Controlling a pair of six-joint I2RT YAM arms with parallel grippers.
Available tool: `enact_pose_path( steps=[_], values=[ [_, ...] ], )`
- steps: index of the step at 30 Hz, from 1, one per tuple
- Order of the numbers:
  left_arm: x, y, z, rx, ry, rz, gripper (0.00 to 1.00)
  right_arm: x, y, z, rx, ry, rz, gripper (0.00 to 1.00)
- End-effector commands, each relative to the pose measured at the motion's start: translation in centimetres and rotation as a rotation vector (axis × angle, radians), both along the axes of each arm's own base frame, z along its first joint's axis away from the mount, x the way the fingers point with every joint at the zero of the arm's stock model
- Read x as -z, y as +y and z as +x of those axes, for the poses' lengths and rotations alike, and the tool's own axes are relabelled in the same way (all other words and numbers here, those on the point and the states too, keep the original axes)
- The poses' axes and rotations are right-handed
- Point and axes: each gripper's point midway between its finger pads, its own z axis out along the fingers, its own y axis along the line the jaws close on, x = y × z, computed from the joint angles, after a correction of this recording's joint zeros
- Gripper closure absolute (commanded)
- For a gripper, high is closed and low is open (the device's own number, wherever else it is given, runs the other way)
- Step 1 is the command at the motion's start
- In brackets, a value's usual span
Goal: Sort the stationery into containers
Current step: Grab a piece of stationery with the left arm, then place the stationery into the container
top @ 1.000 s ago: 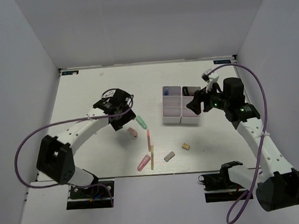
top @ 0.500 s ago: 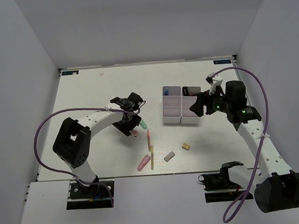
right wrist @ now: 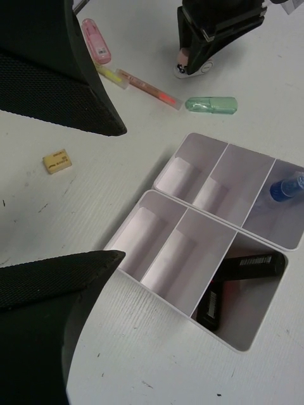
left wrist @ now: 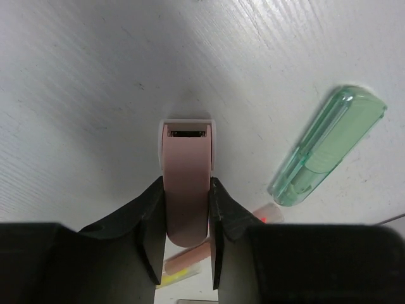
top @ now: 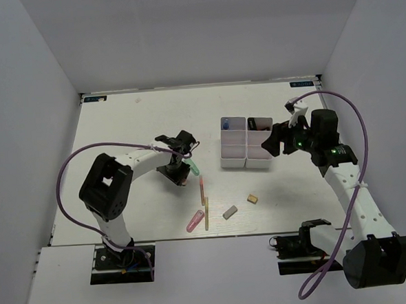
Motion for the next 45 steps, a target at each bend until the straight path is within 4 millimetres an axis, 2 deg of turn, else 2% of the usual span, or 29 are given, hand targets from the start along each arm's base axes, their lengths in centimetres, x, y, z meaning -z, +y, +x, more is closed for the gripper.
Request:
enact_pose_path(
  steps=[1,5,8,9,11,12,13,14,15,16,18,19,20,22,23,24,31,32,33,34,36,39,41,45],
  values=[
    [-2.2,-1.2,0.9,0.031,-0.071,-0.048,0.91,-0.3,-0.2,-0.2,0.004,-0.013,0.014,0.25],
    [-5.4,-2.8,1.5,0.096,-0.157,-0.086,0.97,-0.3,-0.1,-0.2,0.001,-0.011,0.019,0.25],
    [-7.8,-4.6,1.9,0.138,-0.226,-0.122,0.98,-0.3,-0.2,-0.2,0.002,-0.009,0.022,0.25],
    [-9.8,-6.1,2.5,0.158,-0.274,-0.153,0.99,-0.3,-0.1,-0.2,-0.001,-0.012,0.023,0.25],
    [-10.9,-7.2,2.9,0.180,-0.304,-0.167,0.99,-0.4,-0.3,-0.3,0.002,-0.015,0.020,0.27],
    [-13.3,-8.6,4.0,0.185,-0.365,-0.200,0.99,-0.2,-0.5,-0.1,0.011,-0.018,0.010,0.33],
    [-13.4,-9.3,4.0,0.197,-0.369,-0.202,0.99,-0.3,-0.6,-0.1,0.017,-0.023,0.007,0.46],
    [-13.3,-10.1,4.2,0.209,-0.372,-0.203,1.00,-0.2,-1.0,0.1,0.038,-0.024,-0.007,0.97],
    [-15.1,-11.6,5.4,0.207,-0.409,-0.238,1.00,-0.3,-1.2,0.2,0.053,-0.026,-0.008,1.00],
    [-14.7,-12.5,5.6,0.217,-0.401,-0.237,1.00,-0.2,-1.6,0.4,0.075,-0.028,-0.022,1.00],
    [-15.6,-14.3,6.7,0.225,-0.424,-0.260,1.00,-0.2,-2.0,0.5,0.100,-0.030,-0.025,1.00],
    [-18.3,-15.6,7.8,0.220,-0.473,-0.301,1.00,-0.3,-2.0,0.5,0.101,-0.035,-0.022,1.00],
    [-16.6,-16.6,8.0,0.226,-0.446,-0.282,1.00,-0.2,-2.2,0.6,0.109,-0.033,-0.026,1.00],
    [-18.6,-18.0,8.7,0.205,-0.478,-0.324,1.00,-0.2,-2.4,0.6,0.117,-0.038,-0.024,1.00],
    [-17.5,-18.3,9.0,0.194,-0.462,-0.309,1.00,-0.2,-2.4,0.6,0.118,-0.039,-0.023,1.00],
    [-18.1,-18.8,9.1,0.163,-0.478,-0.324,1.00,-0.2,-2.6,0.7,0.123,-0.040,-0.023,1.00],
    [-17.8,-19.2,9.1,0.002,-0.561,-0.289,1.00,-0.4,-3.5,1.0,0.163,-0.051,-0.034,1.00],
    [-18.5,-19.5,9.3,-0.011,-0.604,-0.286,1.00,-0.3,-3.7,1.0,0.173,-0.051,-0.038,1.00],
    [-18.3,-19.8,9.4,-0.031,-0.605,-0.297,1.00,-0.4,-3.7,1.1,0.176,-0.053,-0.035,1.00],
    [-19.5,-20.3,9.5,-0.042,-0.632,-0.312,1.00,-0.4,-3.9,1.0,0.181,-0.051,-0.034,1.00],
    [-18.4,-20.5,9.7,-0.061,-0.616,-0.290,1.00,-0.5,-3.9,1.0,0.181,-0.054,-0.030,1.00],
    [-18.4,-20.3,10.0,-0.129,-0.610,-0.290,1.00,-0.4,-4.1,1.0,0.189,-0.047,-0.027,1.00],
    [-17.3,-20.2,9.7,-0.149,-0.596,-0.288,1.00,-0.6,-4.2,1.0,0.193,-0.057,-0.028,1.00],
    [-16.6,-20.3,9.6,-0.176,-0.603,-0.285,0.97,-0.6,-4.1,1.0,0.188,-0.061,-0.024,1.00]
  ],
)
